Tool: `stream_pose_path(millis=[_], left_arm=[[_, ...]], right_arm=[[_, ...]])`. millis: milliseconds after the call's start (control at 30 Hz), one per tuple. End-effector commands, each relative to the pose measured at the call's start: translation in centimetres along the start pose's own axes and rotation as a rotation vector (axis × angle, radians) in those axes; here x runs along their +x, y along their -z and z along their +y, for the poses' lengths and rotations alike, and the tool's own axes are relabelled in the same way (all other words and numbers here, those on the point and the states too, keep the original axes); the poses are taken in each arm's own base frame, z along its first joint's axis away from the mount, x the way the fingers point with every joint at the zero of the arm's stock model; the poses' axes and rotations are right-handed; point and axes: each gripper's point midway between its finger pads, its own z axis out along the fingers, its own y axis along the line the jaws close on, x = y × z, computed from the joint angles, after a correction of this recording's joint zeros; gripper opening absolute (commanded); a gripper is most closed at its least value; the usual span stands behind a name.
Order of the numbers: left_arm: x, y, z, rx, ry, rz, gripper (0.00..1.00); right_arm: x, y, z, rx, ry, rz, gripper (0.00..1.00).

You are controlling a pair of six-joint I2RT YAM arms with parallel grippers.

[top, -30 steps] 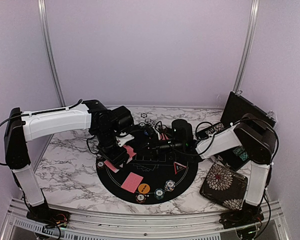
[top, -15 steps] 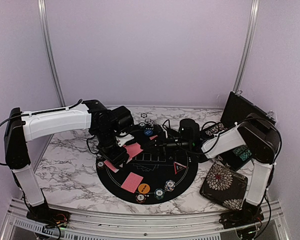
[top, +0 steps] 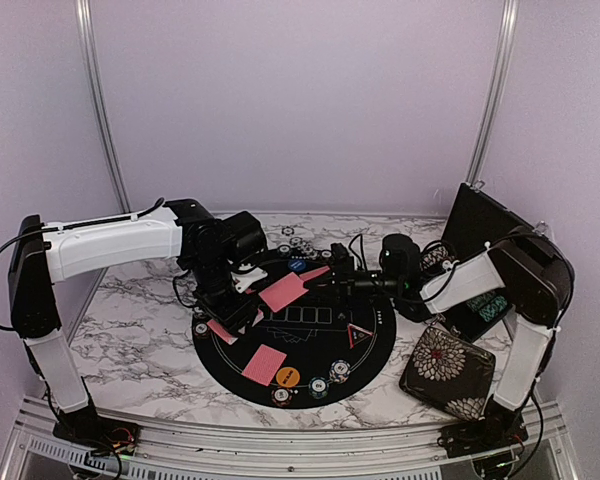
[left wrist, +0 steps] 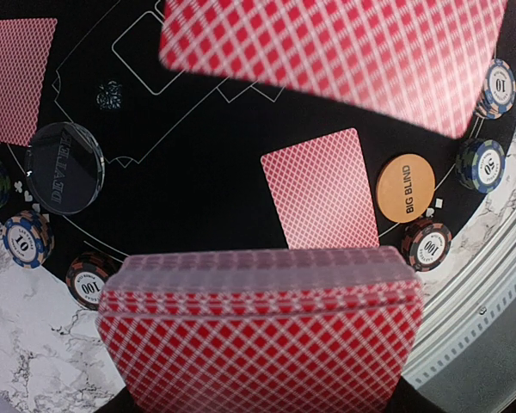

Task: Distribute texas hold em gaming equipment
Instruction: Distribute the poker card in the small blind area.

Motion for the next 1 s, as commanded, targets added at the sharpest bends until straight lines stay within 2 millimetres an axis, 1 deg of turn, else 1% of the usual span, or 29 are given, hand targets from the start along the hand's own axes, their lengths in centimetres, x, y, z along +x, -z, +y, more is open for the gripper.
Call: stream_pose_path(millis=[0,100,167,400,533,633,733,833,967], left_arm=[[-0.6,1.0,0.0,0.002,-0.003,-0.025,0.44],[-0.7,1.0,0.0,0.004,-0.004,-0.027,0.45],[-0.7,1.0,0.0,0.004,-0.004,-0.028,0.44],[-0.5,1.1,0.2,0.001,-0.001,-0.03,0.44],[-0.5,1.2,0.3,0.002,0.001,-0.032,0.45],[-0.4,1.2,0.4,0.004,0.004,-0.033,0.45],[-0.5,1.3,0.5,0.003,0.006,-0.035,0.45],[-0.5,1.3,0.6,0.002,0.008,-0.035,0.45],[-0.5,1.3,0.6,0.001,0.007,-0.035,0.45]], right_arm=[[-1.6,1.8,0.5,0.004,0.041,-0.04,0.0],[-2.9,2.7,-0.7,0.038,0.042,-0.074,0.0],[-4.0,3.3,-1.9,0.069,0.038,-0.1,0.0],[-8.8,5.7,-7.1,0.189,0.025,-0.216,0.0],[-11.5,6.8,-9.7,0.231,0.009,-0.261,0.0],[-13.3,7.6,-10.9,0.261,0.009,-0.29,0.0],[-14.5,7.5,-11.9,0.298,0.01,-0.294,0.0],[-15.4,7.3,-12.6,0.322,0.017,-0.303,0.0],[-16.2,7.7,-13.6,0.366,0.014,-0.321,0.0]])
